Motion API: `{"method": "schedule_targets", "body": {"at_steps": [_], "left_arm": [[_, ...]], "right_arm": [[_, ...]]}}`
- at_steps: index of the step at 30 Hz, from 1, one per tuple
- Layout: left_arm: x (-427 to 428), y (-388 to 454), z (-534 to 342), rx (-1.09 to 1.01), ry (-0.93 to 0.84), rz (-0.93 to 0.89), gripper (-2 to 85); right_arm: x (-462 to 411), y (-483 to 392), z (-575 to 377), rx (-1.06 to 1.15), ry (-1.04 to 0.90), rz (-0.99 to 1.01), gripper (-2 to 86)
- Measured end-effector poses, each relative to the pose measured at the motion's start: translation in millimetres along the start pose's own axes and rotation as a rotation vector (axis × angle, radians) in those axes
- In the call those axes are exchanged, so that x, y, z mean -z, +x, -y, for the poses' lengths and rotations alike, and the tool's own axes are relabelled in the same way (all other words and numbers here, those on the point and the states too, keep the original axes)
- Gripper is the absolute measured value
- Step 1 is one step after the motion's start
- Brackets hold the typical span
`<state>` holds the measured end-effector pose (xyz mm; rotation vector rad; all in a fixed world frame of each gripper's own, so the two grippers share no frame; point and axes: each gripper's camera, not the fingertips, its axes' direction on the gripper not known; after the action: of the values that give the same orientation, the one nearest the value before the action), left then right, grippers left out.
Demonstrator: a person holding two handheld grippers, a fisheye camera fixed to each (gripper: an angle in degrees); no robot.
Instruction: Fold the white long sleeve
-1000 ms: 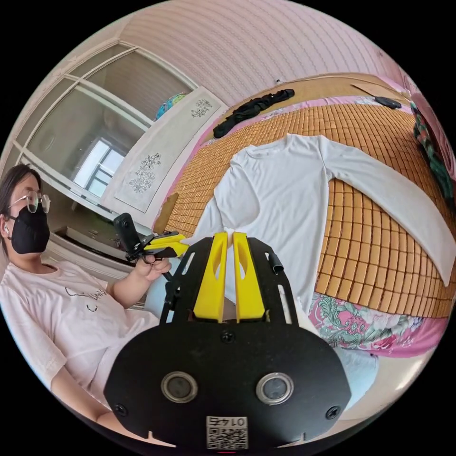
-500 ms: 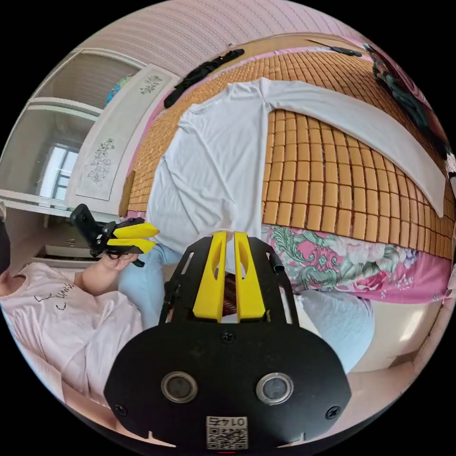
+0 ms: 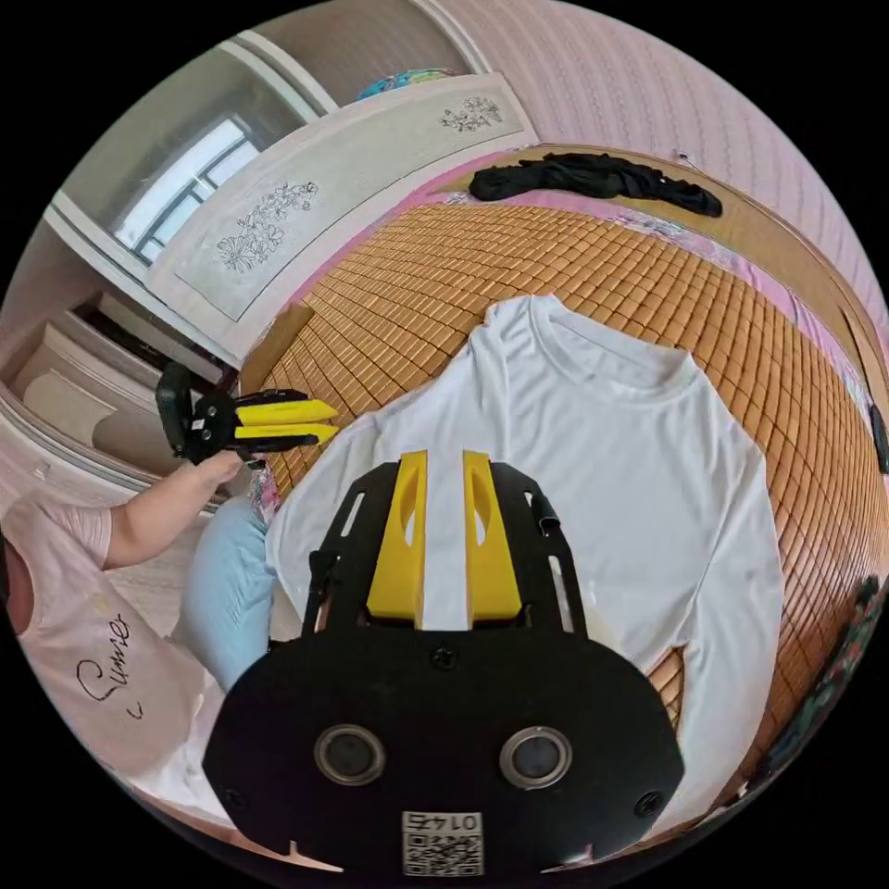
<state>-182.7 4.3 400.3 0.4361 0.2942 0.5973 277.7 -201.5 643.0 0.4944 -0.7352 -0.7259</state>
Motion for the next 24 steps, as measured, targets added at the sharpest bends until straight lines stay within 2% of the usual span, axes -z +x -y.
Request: {"method": "schedule_targets", "body": {"at_steps": [3, 7, 8, 11, 13, 18, 24], "left_arm": [[-34.7, -11.7, 9.6, -0.014, -0.024, -0.036, 7.7], [-82.7, -13.6, 18.3, -0.075, -0.085, 0.038, 7.7], [-88.8, -14.0, 18.8, -0.079, -0.092, 0.053, 7.5], [-107.0, -15.9, 17.0, -0.103, -0.098, 0.050, 4.7], [-113.5, -20.9, 10.3, -0.108, -0.092, 0.065, 0.3], [-121.9, -41.6, -7.6, -0.092, -0.041, 0.084, -0.9], [-127.6, -96.0, -25.9, 0.104, -0.014, 0.019, -1.0]], "right_arm": [[-44.3, 1.2, 84.4, -0.031, -0.020, 0.001, 6.9], [-93.1, 13.5, 144.1, -0.084, -0.135, -0.153, 5.8], [-100.0, 20.3, 150.9, -0.099, -0.155, -0.086, 4.5], [-96.0, 25.9, 161.4, -0.094, -0.162, 0.081, 0.2], [-86.5, 20.8, 164.9, -0.049, -0.152, 0.091, -0.4], [-58.5, 4.6, 182.6, 0.021, -0.113, 0.107, -0.6], [-38.9, -18.6, 234.0, 0.075, -0.033, 0.109, -0.4]]}}
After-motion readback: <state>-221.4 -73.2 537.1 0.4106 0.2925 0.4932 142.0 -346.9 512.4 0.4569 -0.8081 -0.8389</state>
